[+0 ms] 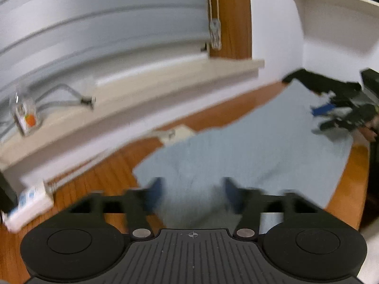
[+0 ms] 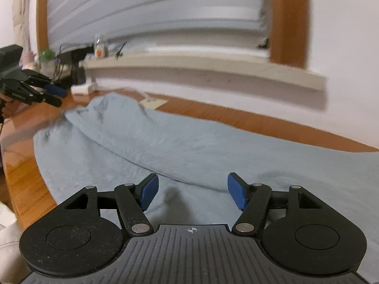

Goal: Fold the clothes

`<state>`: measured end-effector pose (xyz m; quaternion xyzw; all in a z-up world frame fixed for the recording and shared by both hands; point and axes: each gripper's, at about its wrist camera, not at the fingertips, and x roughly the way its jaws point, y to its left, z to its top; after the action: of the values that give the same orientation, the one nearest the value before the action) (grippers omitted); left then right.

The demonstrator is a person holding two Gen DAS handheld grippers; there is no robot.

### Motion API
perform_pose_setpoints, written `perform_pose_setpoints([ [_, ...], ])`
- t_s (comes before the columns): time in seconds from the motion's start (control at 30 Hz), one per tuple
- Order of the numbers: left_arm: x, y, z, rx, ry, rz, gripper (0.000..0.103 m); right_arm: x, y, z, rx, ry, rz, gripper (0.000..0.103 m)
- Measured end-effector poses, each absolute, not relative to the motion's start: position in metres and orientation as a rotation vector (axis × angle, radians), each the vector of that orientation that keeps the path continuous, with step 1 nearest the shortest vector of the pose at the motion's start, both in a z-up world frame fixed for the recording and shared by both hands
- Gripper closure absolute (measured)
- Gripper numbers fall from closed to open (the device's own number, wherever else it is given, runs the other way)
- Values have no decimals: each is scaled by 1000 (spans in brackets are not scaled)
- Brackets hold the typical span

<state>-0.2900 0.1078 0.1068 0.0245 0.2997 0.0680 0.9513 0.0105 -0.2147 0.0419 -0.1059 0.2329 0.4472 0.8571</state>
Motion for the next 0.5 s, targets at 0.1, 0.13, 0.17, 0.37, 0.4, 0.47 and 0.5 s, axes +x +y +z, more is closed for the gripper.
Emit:
perform_pose_setpoints([
  [0.1,-257,104,113,28,564,92,22,12,-259,52,-180,459,872,29],
  [0.13,-240,103,113,17,543,78,14,14,-277,55,-168,452,832,29],
  [0.17,-225,99,111,7,530,67,3,16,-295,58,-156,446,786,29],
  [0.37,-135,83,90,-70,459,-4,0,35,-409,70,-74,416,440,28],
  [0.4,-124,74,86,-67,455,-3,0,39,-422,70,-60,423,404,29],
  [0.47,-102,57,76,-61,449,-2,0,51,-446,64,-5,471,377,29],
  [0.5,-94,49,71,-56,451,-1,0,56,-453,59,21,497,376,32],
])
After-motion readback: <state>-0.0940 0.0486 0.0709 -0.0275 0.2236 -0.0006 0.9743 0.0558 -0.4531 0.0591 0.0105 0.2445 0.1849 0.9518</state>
